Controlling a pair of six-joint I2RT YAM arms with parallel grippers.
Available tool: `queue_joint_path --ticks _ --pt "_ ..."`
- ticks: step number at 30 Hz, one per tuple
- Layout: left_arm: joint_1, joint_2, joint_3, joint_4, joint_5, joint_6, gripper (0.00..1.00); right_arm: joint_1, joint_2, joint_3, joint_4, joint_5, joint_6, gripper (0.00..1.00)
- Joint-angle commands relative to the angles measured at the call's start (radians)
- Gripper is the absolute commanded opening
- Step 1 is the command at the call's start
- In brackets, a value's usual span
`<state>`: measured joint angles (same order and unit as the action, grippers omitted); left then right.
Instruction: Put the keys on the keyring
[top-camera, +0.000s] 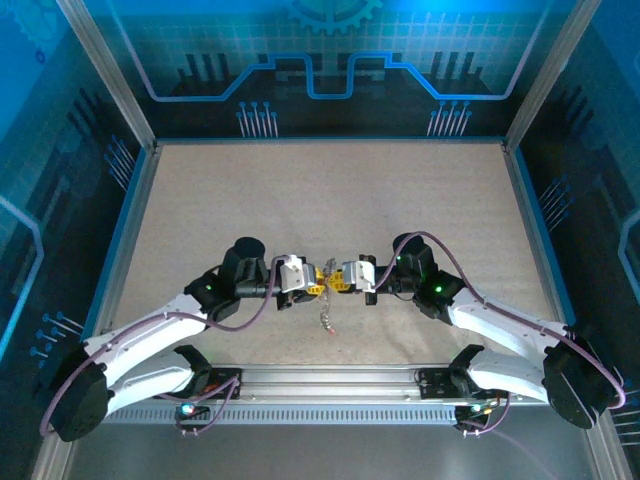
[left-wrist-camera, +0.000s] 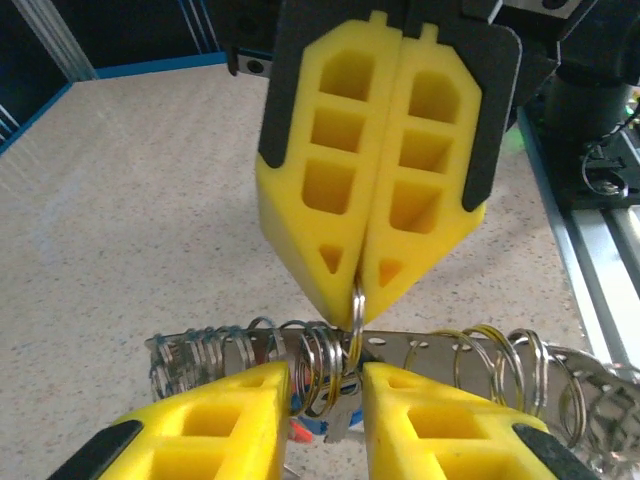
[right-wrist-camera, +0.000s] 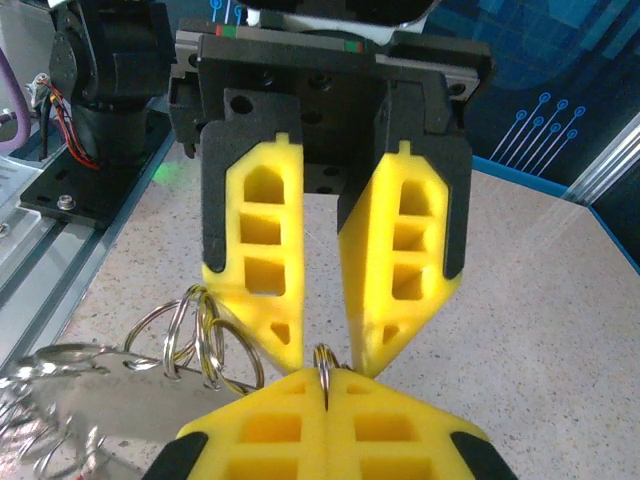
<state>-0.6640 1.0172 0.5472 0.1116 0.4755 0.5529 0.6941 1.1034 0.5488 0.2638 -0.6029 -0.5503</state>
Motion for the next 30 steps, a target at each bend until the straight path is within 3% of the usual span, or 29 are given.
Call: queue_joint_path --ticks 1,7,15,21,30 --pt "-0.005 -0.033 0.023 -0.028 -0.085 0.039 0.26 0.011 -0.013 -0.007 0.054 -0.037 0.002 0.00" --pt "-0.005 0.006 0.042 -0.010 -0.148 0.084 0.33 0.010 -0.027 -0.008 0.053 -0.074 -0.001 0.00" --pt "-0.006 0.073 0.062 0.127 -0.133 0.010 0.36 0.010 -0.043 -0.012 0.031 -0.080 -0.009 0.00" --pt "-0.003 0.081 0.075 0.142 -0.151 -0.039 0.41 0.013 -0.048 -0.011 0.020 -0.081 -0.017 0.00" --pt "-0.002 0.138 0.099 0.141 -0.026 -0.089 0.48 0.013 -0.055 -0.013 0.021 -0.054 -0.031 0.00"
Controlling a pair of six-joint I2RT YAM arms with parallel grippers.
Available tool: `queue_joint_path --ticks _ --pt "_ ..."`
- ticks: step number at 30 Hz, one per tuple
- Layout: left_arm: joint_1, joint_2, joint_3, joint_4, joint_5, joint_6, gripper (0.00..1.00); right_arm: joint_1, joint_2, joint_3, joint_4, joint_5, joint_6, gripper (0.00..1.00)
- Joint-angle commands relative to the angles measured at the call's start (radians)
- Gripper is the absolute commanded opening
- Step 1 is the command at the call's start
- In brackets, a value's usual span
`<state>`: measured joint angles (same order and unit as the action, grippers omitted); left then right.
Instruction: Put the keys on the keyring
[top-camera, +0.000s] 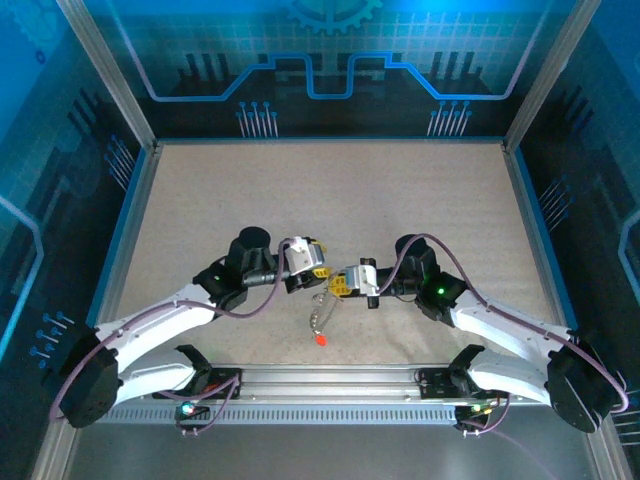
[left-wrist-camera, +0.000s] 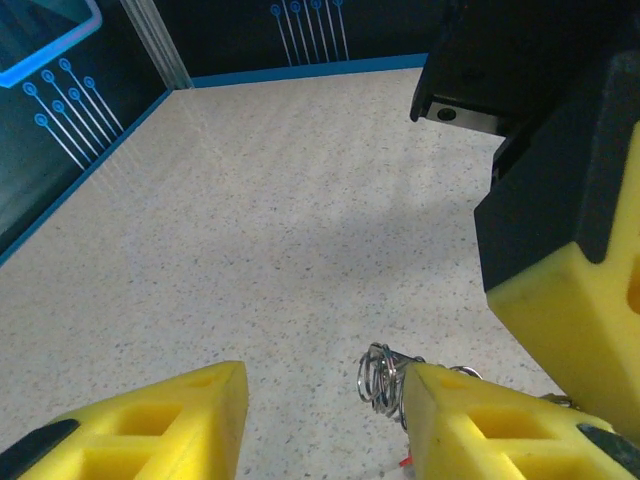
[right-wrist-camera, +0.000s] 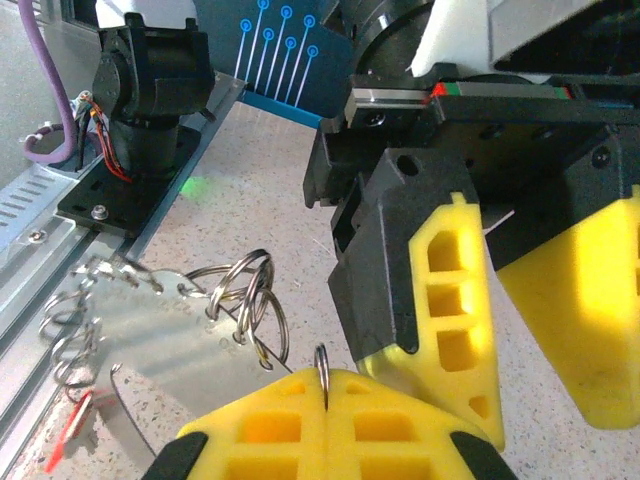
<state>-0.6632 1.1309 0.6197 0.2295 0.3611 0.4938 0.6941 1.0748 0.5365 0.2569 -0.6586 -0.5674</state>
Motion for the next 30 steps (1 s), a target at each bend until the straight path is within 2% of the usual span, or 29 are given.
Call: queue_joint_path --ticks 1,12,16,21,27,30 --pt "-0.002 0.037 0.027 0.023 0.098 -0.032 0.48 0.013 -0.033 -0.002 0.026 0.010 -0.016 0.00" --pt "-0.002 0.139 0.052 0.013 0.117 -0.073 0.48 0.009 -0.065 -0.020 0.035 0.043 -0.029 0.00" --pt "0.008 0.088 0.033 -0.026 0.081 -0.066 0.50 0.005 -0.066 -0.013 0.021 0.055 -0.034 0.00" --pt "0.080 -0.042 0.002 -0.126 0.077 -0.050 0.51 -0.015 -0.051 -0.019 0.041 0.047 -0.022 0.00" --pt "0.119 -0.162 -0.016 -0.261 0.145 0.044 0.51 -0.025 -0.021 -0.012 0.059 0.035 0.000 0.00" --pt "0.119 -0.174 -0.039 -0.225 0.196 0.044 0.50 -0.027 -0.005 0.002 0.051 0.040 0.008 0.00"
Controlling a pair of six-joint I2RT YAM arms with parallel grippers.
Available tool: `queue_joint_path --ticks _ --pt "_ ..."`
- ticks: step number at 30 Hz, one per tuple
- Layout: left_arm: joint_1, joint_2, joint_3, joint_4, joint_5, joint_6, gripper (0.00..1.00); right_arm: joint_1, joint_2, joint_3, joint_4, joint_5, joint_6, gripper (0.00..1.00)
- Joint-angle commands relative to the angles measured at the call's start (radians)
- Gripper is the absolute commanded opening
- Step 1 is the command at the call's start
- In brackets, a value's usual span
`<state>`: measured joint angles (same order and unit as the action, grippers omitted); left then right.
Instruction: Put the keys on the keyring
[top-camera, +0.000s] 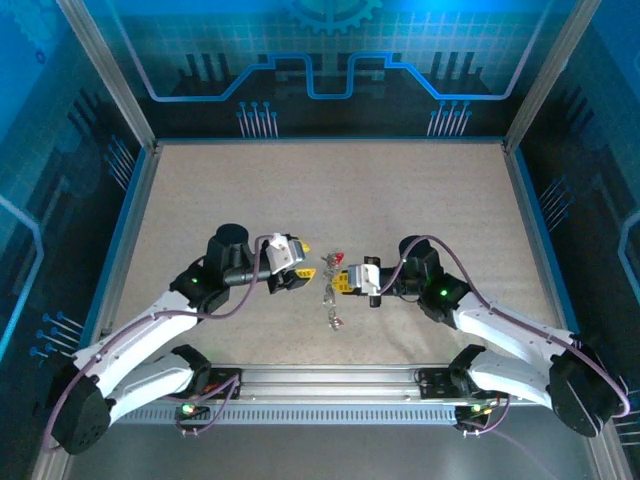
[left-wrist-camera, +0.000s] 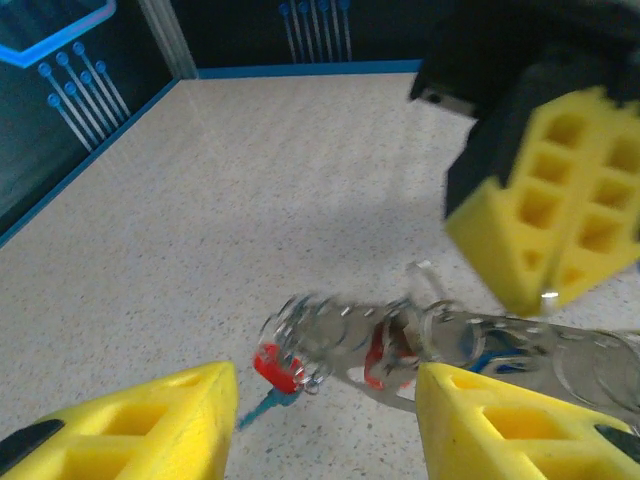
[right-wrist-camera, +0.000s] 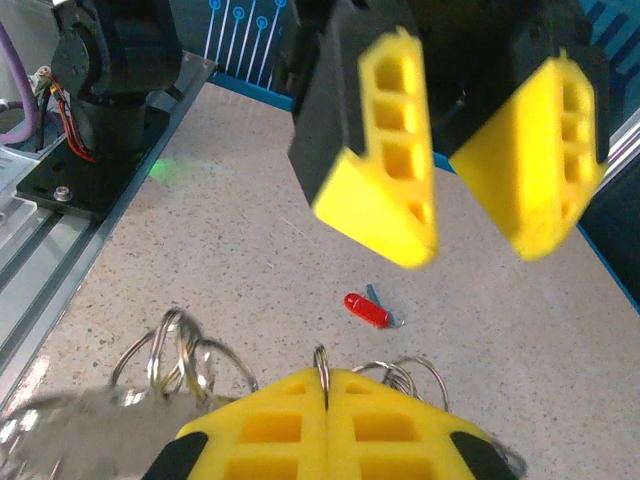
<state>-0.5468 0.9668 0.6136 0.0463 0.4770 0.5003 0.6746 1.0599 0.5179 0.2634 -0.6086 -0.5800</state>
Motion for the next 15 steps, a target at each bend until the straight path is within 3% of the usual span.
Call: queue_joint_path --ticks 1,8,15 --pt "0.002 -0.006 -0.037 -0.025 0.104 0.030 0.49 -0.008 0.013 0.021 0.046 -0.012 0.020 0.00" --pt "-0.006 0.043 -0.028 0.051 0.226 -0.020 0.33 -0.008 0.035 0.033 0.048 -0.017 0.037 0.00" --pt "-0.043 0.065 -0.032 0.066 0.229 -0.034 0.39 -0.006 0.039 0.033 0.048 -0.021 0.039 0.00"
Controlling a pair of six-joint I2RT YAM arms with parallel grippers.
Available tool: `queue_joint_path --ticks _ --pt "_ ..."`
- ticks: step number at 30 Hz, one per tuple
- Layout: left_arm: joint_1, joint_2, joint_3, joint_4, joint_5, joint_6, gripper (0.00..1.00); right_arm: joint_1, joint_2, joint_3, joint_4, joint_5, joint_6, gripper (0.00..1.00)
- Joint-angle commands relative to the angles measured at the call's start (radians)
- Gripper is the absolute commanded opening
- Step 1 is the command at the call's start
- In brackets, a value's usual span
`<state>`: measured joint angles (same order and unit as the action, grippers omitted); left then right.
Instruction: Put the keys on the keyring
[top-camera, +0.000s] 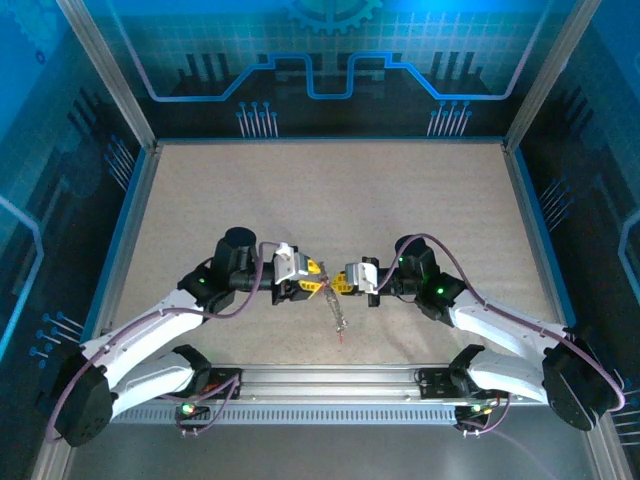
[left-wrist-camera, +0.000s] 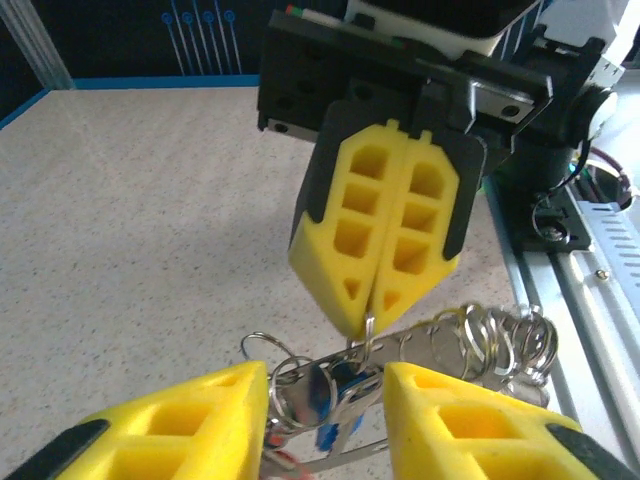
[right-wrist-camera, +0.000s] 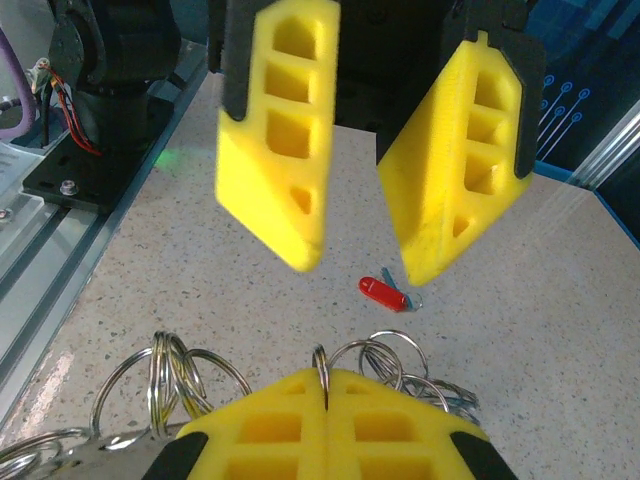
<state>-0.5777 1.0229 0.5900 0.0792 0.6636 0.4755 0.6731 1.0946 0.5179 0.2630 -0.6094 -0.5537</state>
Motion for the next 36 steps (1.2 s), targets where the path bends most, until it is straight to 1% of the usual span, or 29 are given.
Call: queue_joint_path --ticks 1,4,9,14,16,17,19,21,25,31,32,33,34,36 --pt "-0.015 0.013 -0.009 0.037 0.036 -0.009 0.39 -0.006 0.009 0.033 0.047 -0.020 0.010 0.00" --pt "-0.028 0.033 -0.006 0.051 0.024 -0.004 0.39 -0.005 0.019 0.040 0.054 -0.022 0.021 0.00" --pt "-0.043 0.068 0.012 0.013 0.039 0.039 0.36 -0.005 0.031 0.045 0.053 -0.005 0.028 0.00" --pt "-0.056 0.103 0.024 -0.010 -0.005 0.062 0.36 -0.006 0.023 0.040 0.059 -0.015 0.028 0.00" --pt "-0.066 0.116 0.029 -0.002 -0.020 0.074 0.31 -0.005 0.027 0.042 0.060 -0.015 0.032 0.00" --pt "-0.072 0.123 0.036 -0.010 -0.027 0.086 0.30 -0.005 0.027 0.042 0.065 -0.018 0.036 0.00" --pt "-0.089 0.142 0.066 -0.052 -0.047 0.116 0.24 -0.004 0.027 0.042 0.070 -0.026 0.038 0.00" --pt "-0.097 0.153 0.083 -0.071 -0.057 0.129 0.22 -0.003 0.030 0.047 0.063 -0.022 0.036 0.00" --pt "-0.102 0.148 0.075 -0.033 -0.072 0.126 0.18 0.001 0.018 0.050 0.048 0.002 0.039 0.00" --pt "-0.107 0.121 0.062 -0.010 -0.115 0.111 0.00 0.006 0.005 0.045 0.050 0.019 0.056 0.00" --pt "-0.106 0.117 0.060 -0.007 -0.119 0.110 0.00 0.006 0.004 0.042 0.056 0.016 0.058 0.00" --pt "-0.107 0.109 0.055 -0.001 -0.121 0.107 0.00 0.006 0.001 0.036 0.063 0.013 0.059 0.03" --pt "-0.108 0.099 0.045 0.015 -0.120 0.105 0.00 0.005 -0.002 0.031 0.067 0.011 0.057 0.12" --pt "-0.107 0.078 0.008 0.076 -0.115 0.096 0.00 -0.001 -0.018 0.013 0.084 0.000 0.064 0.26"
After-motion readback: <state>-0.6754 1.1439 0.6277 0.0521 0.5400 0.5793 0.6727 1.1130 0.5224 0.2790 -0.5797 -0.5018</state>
